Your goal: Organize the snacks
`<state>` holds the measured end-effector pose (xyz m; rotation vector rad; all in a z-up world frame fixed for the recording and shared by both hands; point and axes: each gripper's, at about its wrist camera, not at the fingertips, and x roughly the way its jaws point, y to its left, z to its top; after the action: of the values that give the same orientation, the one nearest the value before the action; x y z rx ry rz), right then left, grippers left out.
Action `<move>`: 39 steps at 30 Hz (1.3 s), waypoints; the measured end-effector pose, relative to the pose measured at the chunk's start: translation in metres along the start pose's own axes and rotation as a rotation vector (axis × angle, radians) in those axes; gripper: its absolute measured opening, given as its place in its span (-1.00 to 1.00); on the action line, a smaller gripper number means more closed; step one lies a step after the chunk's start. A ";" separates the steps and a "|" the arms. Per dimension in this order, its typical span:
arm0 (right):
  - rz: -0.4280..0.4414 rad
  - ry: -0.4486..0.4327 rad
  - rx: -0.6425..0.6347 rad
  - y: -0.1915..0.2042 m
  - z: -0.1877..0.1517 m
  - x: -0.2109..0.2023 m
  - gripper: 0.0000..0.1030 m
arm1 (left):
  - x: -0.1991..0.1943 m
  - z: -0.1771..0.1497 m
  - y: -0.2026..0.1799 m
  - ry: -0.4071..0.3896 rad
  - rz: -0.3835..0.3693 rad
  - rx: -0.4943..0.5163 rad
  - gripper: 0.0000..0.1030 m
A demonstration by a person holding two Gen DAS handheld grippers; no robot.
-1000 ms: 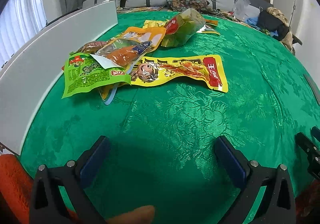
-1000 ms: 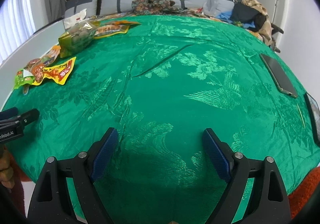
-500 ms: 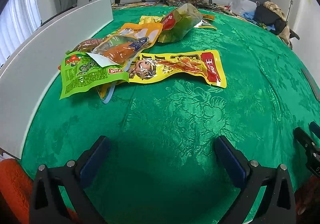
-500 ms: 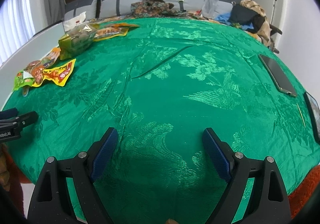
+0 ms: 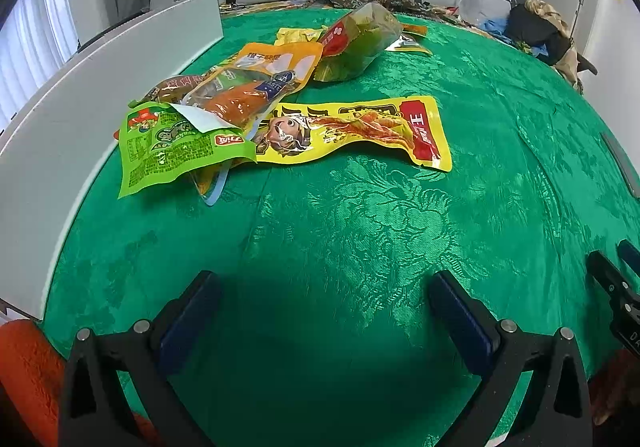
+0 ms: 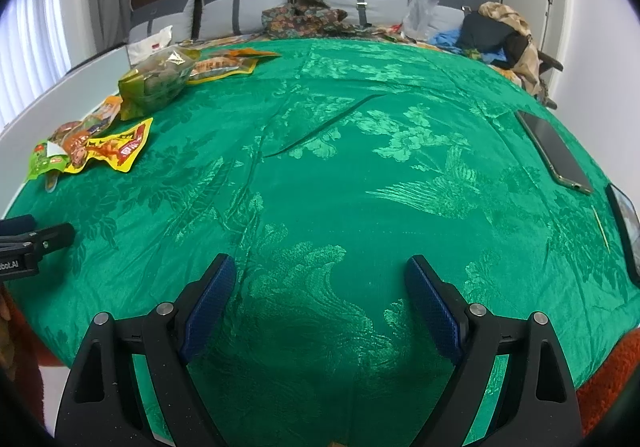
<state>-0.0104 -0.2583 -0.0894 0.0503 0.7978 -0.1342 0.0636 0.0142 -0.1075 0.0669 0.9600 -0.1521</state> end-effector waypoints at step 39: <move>-0.011 0.014 0.007 0.001 -0.003 -0.003 0.74 | -0.008 0.029 0.071 -0.055 -0.106 -0.251 1.00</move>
<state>-0.0145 -0.2568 -0.0888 0.0531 0.8122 -0.1474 0.0936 0.0819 -0.0851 -0.2181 0.9215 -0.1298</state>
